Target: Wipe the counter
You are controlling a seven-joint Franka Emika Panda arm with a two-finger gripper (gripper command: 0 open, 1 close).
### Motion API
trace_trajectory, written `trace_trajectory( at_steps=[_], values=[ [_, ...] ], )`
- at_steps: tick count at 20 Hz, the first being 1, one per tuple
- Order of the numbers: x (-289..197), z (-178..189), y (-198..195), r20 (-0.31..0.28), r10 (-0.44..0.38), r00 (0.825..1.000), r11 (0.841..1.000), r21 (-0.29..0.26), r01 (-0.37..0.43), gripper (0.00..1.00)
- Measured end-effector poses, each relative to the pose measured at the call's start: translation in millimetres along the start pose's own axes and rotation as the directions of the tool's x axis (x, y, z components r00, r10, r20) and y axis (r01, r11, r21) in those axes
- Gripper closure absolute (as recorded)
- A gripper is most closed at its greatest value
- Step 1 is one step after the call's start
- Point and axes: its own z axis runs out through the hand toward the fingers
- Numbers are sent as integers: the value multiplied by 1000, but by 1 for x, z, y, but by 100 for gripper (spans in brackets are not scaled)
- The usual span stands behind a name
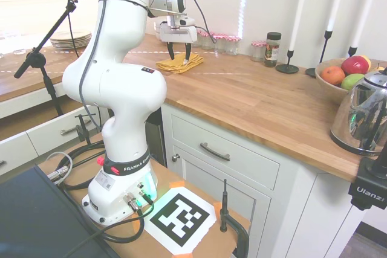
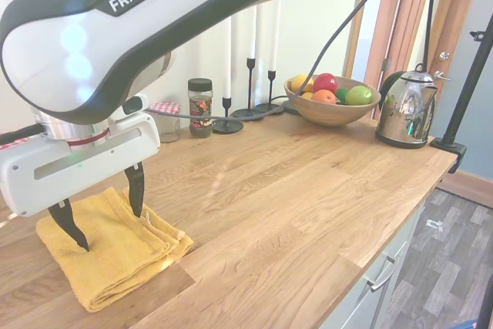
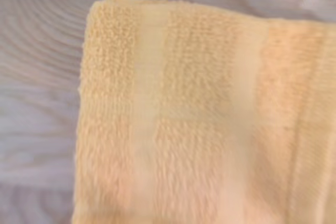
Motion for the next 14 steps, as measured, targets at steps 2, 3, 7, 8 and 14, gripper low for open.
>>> trace_trajectory(
  at_steps=[2, 3, 7, 8, 14],
  values=[
    [2, 2, -2, 4, 6, 1000, 1000, 1, -6, 0],
    [3, 2, -2, 5, 7, 1000, 1000, 2, -7, 0],
    [3, 3, -2, 8, 9, 1000, 1000, 3, -9, 100],
    [2, 3, -2, 10, 9, 1000, 1000, 4, -9, 100],
    [2, 5, -2, 11, 10, 1000, 1000, 8, -10, 100]
  ],
)
